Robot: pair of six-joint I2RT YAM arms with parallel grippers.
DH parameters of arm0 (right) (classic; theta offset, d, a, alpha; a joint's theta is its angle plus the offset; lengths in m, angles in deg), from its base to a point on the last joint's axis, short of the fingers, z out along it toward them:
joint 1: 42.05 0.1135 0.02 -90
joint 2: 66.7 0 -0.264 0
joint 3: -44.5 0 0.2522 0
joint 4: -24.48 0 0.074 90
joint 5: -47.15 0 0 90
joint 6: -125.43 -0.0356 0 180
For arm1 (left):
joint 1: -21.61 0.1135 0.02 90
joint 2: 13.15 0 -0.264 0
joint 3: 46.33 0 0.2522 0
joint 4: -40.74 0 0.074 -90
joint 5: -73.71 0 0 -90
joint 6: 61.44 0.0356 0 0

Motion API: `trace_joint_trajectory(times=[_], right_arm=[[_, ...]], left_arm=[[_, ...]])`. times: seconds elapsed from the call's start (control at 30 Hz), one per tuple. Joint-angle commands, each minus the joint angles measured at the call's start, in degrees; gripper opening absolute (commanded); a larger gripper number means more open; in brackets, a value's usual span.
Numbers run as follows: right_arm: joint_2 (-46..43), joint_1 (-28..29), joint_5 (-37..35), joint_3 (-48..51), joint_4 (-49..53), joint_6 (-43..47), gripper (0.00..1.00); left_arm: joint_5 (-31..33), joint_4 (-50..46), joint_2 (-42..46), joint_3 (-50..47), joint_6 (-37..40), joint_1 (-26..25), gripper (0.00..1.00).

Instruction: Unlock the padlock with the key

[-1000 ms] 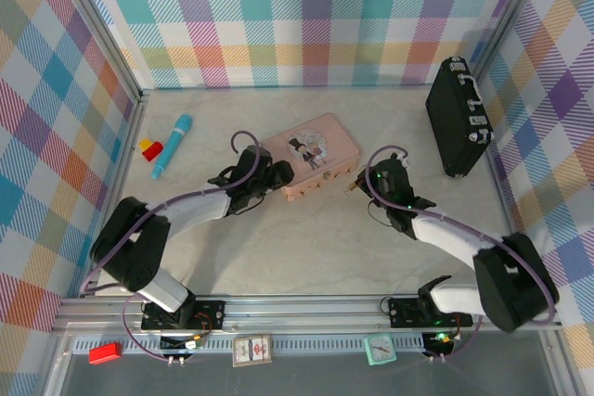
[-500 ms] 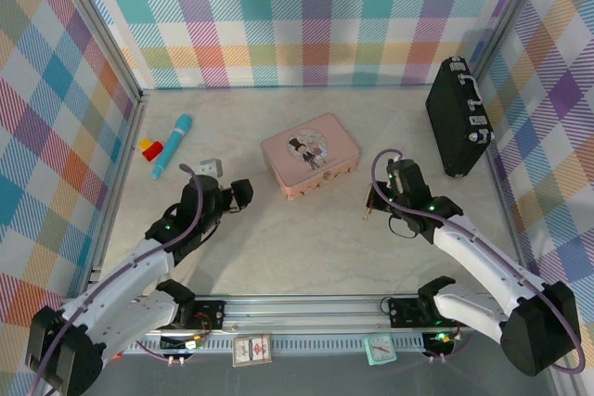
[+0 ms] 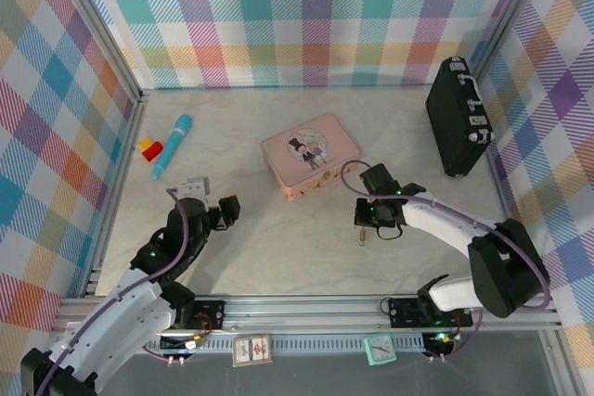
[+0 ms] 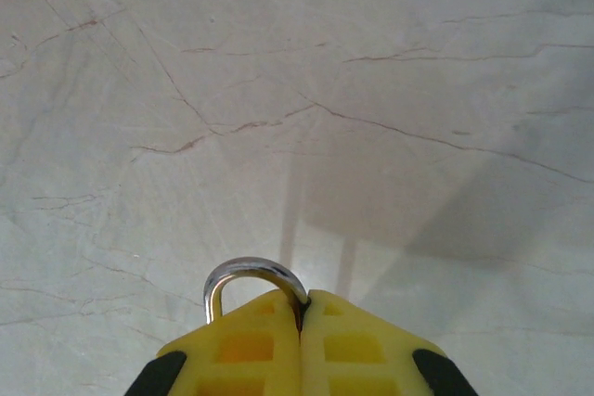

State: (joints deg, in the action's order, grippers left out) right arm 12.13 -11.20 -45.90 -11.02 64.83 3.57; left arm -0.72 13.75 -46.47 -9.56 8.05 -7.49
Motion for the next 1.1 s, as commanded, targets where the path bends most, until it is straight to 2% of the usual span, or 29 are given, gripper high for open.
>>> trace_joint_trajectory(times=[0.0,0.13,0.47,0.73,0.9,0.97,1.07], right_arm=[[1.7,0.4,1.3,-2.6,-2.3,1.8,0.0],[4.2,0.5,1.9,-3.6,-2.8,2.5,0.01],[5.4,0.6,3.1,-4.6,-2.7,3.9,0.2],[0.4,0.6,2.8,-5.6,-0.1,5.5,0.24],[-8.1,0.5,-5.2,-5.7,-1.3,11.7,0.35],[-11.4,0.4,-12.9,-5.5,-3.0,14.4,0.5],[-14.9,-0.1,-24.8,-4.7,-7.6,20.5,0.67]], left_arm=[[1.3,-0.1,1.5,-0.7,1.7,0.2,0.78],[1.9,-0.5,2.1,-0.9,1.7,0.3,0.78],[2.6,-0.5,2.2,-0.8,1.4,0.3,0.78],[3.4,0.3,1.9,-0.2,1.6,0.2,0.78],[8.0,2.8,-0.4,1.7,3.0,0.3,0.79],[9.6,6.2,-1.6,2.0,4.9,0.3,0.82],[16.8,10.7,-5.0,2.7,7.3,0.3,0.87]])
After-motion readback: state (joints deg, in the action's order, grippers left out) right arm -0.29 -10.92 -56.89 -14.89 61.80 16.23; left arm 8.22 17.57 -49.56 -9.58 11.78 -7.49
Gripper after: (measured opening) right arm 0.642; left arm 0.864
